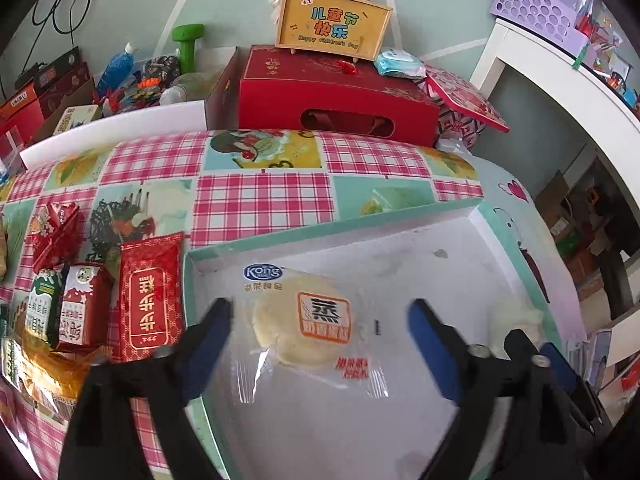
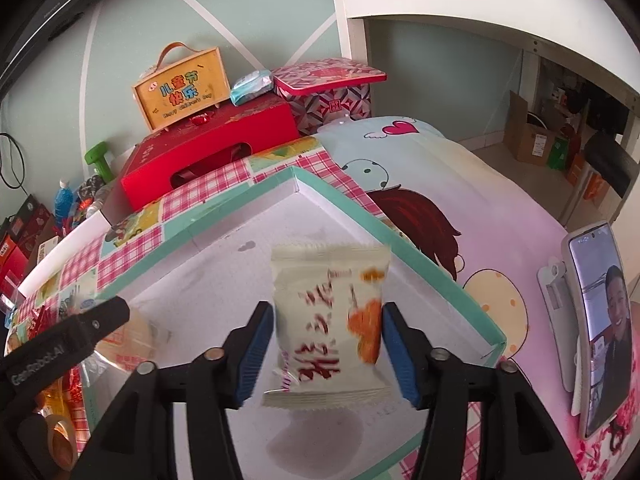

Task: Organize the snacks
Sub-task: 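Release the pastry packet in the tray while the left gripper places a wrapped bun, then withdraw both grippers from the tray back toward the snack pile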

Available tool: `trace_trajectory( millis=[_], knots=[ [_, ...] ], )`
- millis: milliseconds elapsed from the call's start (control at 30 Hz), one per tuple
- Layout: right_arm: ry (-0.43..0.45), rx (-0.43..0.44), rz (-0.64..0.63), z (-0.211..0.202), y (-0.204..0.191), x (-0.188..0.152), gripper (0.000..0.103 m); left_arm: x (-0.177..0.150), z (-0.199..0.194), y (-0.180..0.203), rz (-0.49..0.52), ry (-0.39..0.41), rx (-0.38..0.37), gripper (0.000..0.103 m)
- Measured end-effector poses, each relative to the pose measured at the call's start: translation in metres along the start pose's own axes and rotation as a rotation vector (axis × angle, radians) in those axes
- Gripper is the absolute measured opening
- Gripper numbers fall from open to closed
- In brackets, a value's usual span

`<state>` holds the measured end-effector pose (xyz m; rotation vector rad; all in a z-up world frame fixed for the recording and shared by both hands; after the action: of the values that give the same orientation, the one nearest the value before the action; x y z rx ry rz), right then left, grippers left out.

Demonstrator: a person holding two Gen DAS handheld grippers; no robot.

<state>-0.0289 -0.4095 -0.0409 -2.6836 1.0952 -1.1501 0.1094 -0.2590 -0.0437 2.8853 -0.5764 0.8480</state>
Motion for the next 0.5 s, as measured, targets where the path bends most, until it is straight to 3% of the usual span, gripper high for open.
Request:
trace_trajectory(
  millis=[500],
  knots=[
    [-0.02, 0.025, 0.037, -0.003, 0.004, 0.001, 0.074, -0.022, 0.013, -0.008, -0.031, -0.027, 0.023, 0.094]
  ],
)
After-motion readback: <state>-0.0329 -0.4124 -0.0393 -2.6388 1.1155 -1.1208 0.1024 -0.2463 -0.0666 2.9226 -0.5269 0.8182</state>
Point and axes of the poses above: each gripper's, at about its wrist camera, not at the fingertips, and z roughly the way its jaws point, y to its right, x to its top, the point moved 6 cm from there along z, roughly the way its jaws point, and after that the axes turned 14 degrees about x, right-handed, at the moved point
